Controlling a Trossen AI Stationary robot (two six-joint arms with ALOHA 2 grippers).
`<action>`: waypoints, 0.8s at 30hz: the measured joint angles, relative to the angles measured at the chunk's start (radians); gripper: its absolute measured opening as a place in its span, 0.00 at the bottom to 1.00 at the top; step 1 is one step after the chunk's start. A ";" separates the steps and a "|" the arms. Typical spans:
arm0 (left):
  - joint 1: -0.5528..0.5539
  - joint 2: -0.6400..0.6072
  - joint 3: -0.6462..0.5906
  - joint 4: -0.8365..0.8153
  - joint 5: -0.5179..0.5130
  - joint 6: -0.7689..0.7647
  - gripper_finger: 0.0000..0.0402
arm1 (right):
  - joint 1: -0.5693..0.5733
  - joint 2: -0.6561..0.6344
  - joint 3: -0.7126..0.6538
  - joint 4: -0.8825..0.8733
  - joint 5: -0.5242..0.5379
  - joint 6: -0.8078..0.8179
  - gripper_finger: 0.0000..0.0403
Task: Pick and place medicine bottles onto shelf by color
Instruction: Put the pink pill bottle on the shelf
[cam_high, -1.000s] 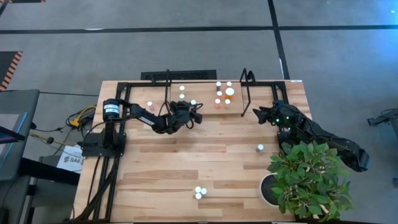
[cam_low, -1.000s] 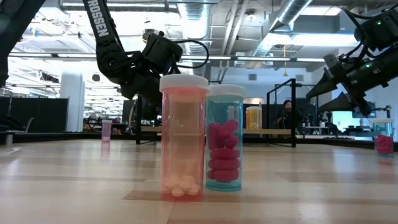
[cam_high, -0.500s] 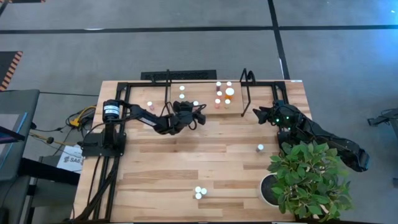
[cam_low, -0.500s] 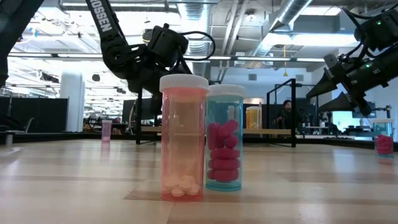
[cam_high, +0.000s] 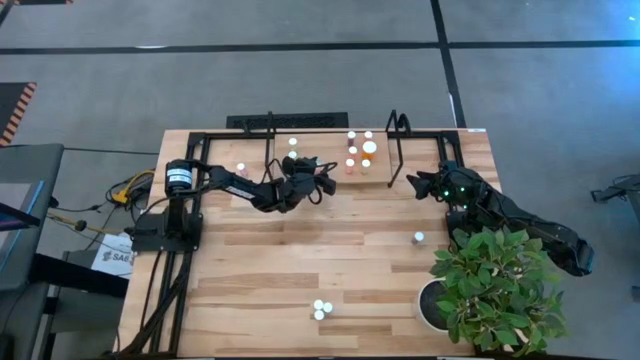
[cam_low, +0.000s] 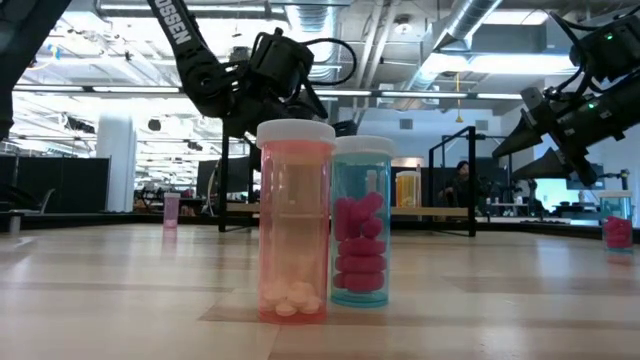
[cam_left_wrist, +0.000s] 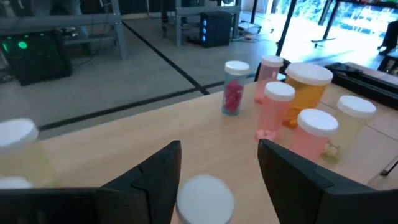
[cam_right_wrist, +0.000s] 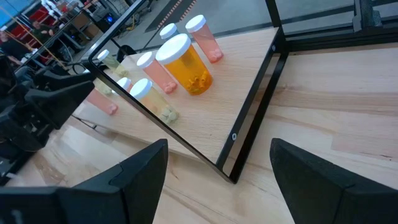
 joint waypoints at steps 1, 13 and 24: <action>0.000 0.000 0.009 -0.009 0.001 0.009 0.50 | 0.000 0.000 0.000 0.000 0.000 0.000 0.76; 0.020 0.000 0.107 -0.111 0.007 0.104 0.50 | 0.000 0.000 0.000 0.000 0.000 0.000 0.76; 0.081 -0.065 0.377 -0.661 0.228 0.112 0.50 | 0.000 0.000 0.000 0.000 0.000 0.000 0.76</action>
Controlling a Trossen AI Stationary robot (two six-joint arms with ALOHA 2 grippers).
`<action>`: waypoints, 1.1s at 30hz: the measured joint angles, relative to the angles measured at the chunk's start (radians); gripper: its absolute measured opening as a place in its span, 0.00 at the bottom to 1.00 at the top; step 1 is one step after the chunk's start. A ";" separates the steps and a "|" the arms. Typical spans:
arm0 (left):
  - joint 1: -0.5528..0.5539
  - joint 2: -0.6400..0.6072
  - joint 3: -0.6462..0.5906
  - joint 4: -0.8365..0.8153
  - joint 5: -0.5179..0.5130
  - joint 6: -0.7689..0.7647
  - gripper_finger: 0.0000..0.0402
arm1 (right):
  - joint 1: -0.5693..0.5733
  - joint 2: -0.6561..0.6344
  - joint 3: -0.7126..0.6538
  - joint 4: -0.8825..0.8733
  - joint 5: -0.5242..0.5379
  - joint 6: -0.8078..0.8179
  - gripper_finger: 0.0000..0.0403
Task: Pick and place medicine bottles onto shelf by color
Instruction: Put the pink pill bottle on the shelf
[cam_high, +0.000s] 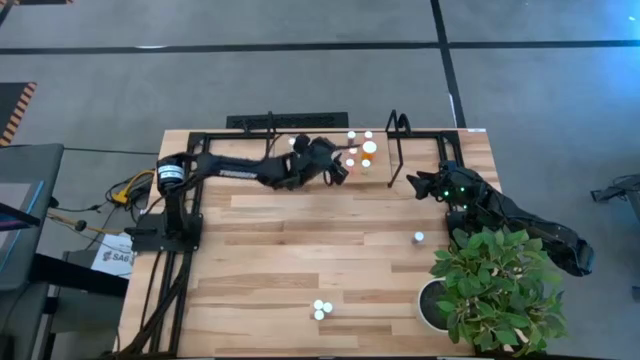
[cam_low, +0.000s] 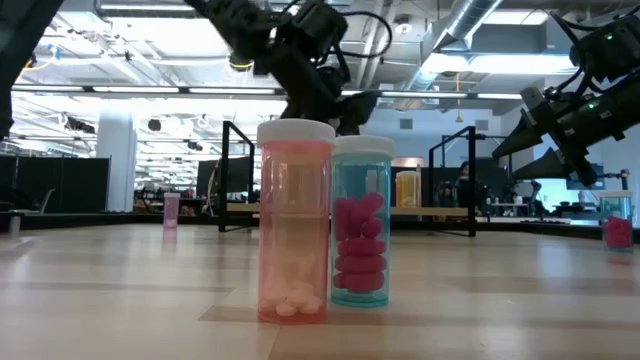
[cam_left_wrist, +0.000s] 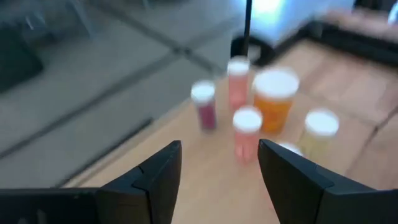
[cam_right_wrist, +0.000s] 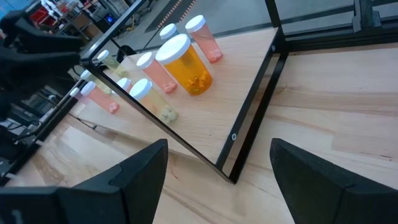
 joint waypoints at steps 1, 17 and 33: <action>0.010 0.000 0.047 -0.109 0.031 -0.026 0.50 | 0.000 0.000 0.000 0.000 0.000 0.000 0.76; 0.123 0.009 0.319 -0.762 0.447 -0.317 0.50 | 0.000 0.000 0.000 0.000 0.000 0.000 0.76; 0.126 0.010 0.352 -0.918 0.416 -0.388 0.50 | 0.000 0.000 0.000 0.000 0.000 0.000 0.76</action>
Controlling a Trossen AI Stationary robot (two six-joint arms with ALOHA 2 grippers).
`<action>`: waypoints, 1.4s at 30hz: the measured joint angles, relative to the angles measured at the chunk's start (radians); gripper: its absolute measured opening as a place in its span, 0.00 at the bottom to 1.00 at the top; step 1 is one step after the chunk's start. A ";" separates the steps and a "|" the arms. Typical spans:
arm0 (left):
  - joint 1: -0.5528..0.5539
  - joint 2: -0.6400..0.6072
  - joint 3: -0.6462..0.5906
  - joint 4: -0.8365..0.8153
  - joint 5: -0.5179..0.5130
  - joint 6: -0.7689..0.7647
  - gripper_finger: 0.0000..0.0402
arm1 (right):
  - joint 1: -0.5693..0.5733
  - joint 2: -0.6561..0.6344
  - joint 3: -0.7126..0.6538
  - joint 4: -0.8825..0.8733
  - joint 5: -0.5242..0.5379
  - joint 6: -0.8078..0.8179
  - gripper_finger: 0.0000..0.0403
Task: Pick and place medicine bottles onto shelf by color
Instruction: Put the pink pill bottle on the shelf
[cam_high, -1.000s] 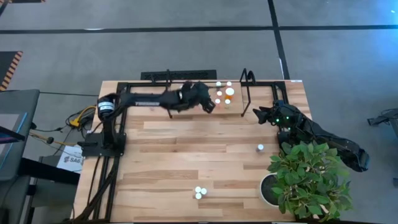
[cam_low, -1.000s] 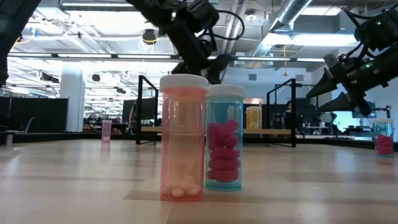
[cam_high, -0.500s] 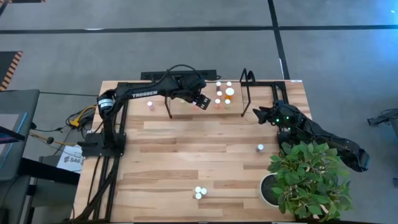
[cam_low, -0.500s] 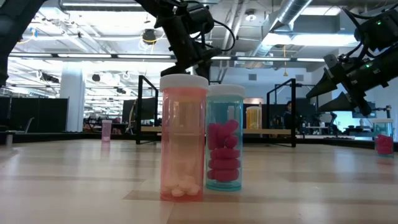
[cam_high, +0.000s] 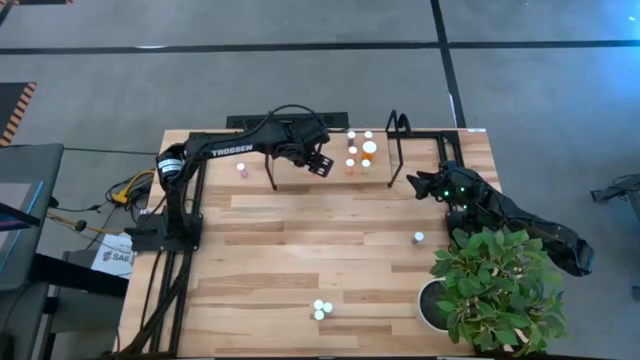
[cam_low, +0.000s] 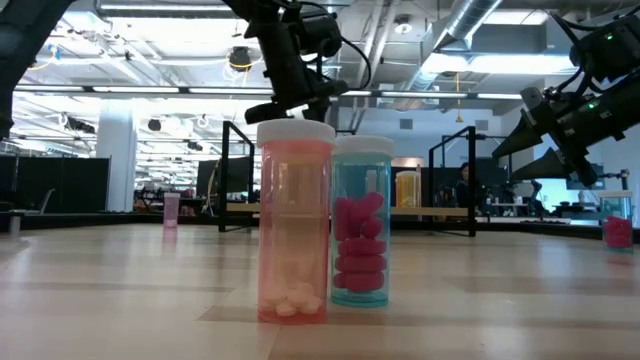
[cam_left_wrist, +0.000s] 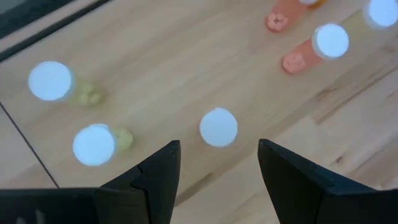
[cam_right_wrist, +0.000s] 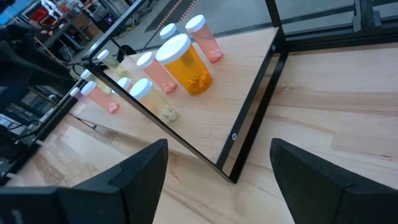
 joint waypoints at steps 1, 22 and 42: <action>0.000 0.000 0.000 0.006 -0.008 0.000 0.50 | 0.000 0.000 0.000 0.000 0.000 0.000 0.76; -0.012 0.098 -0.001 0.051 -0.017 0.027 0.50 | 0.000 0.000 0.000 -0.001 0.000 0.000 0.76; -0.013 0.145 0.000 0.085 -0.065 0.027 0.50 | 0.000 0.001 0.000 0.000 0.000 0.000 0.76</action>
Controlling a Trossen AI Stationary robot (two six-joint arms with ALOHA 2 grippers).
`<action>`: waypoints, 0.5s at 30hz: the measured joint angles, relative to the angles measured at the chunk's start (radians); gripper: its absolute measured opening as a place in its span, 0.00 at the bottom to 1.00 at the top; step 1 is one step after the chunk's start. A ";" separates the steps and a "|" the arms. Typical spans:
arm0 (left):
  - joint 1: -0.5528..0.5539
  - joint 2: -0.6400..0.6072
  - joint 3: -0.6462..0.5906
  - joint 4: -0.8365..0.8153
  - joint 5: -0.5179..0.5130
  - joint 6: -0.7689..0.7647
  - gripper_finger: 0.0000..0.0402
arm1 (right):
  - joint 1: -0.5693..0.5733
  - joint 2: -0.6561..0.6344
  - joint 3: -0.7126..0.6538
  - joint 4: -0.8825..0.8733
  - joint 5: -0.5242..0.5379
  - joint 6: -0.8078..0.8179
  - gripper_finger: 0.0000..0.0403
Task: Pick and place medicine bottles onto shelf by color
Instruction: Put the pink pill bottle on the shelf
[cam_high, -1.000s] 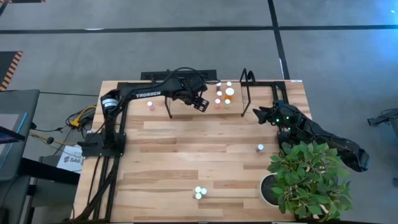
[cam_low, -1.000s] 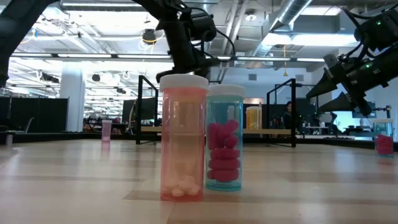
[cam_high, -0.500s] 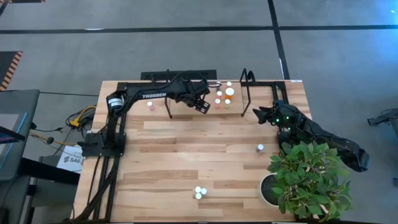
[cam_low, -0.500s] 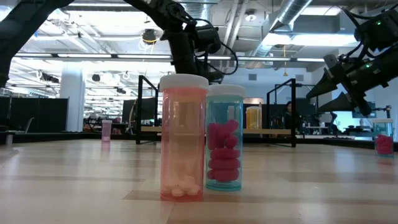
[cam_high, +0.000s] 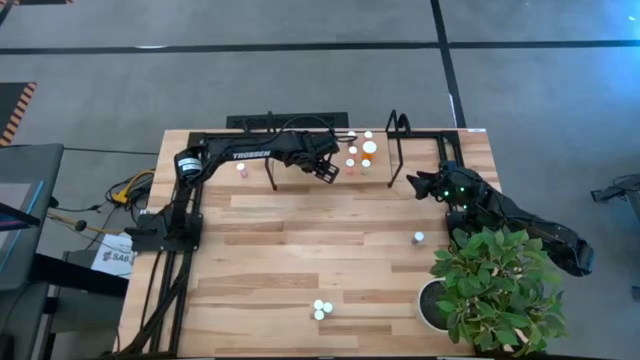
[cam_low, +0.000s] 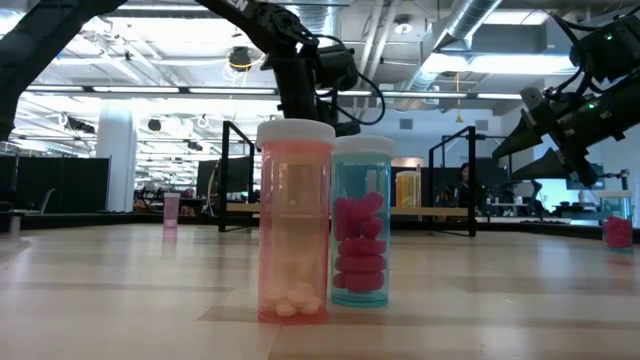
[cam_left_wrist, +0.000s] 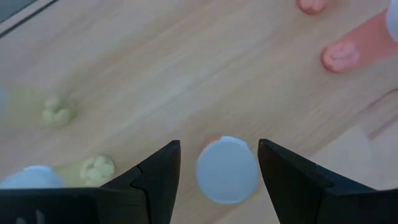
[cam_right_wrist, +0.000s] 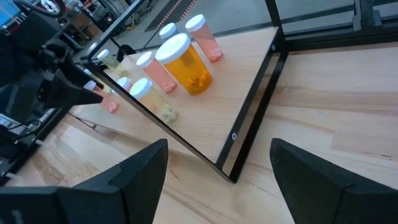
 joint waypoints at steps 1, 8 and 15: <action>0.000 0.000 0.000 0.001 -0.004 0.000 0.50 | 0.000 0.000 0.000 0.000 0.000 0.000 0.76; 0.001 0.000 0.000 -0.003 -0.006 0.000 0.46 | 0.000 0.000 0.000 0.000 0.000 0.000 0.76; 0.002 0.000 0.000 -0.001 -0.002 -0.001 0.32 | 0.000 0.000 0.000 0.000 0.000 0.000 0.76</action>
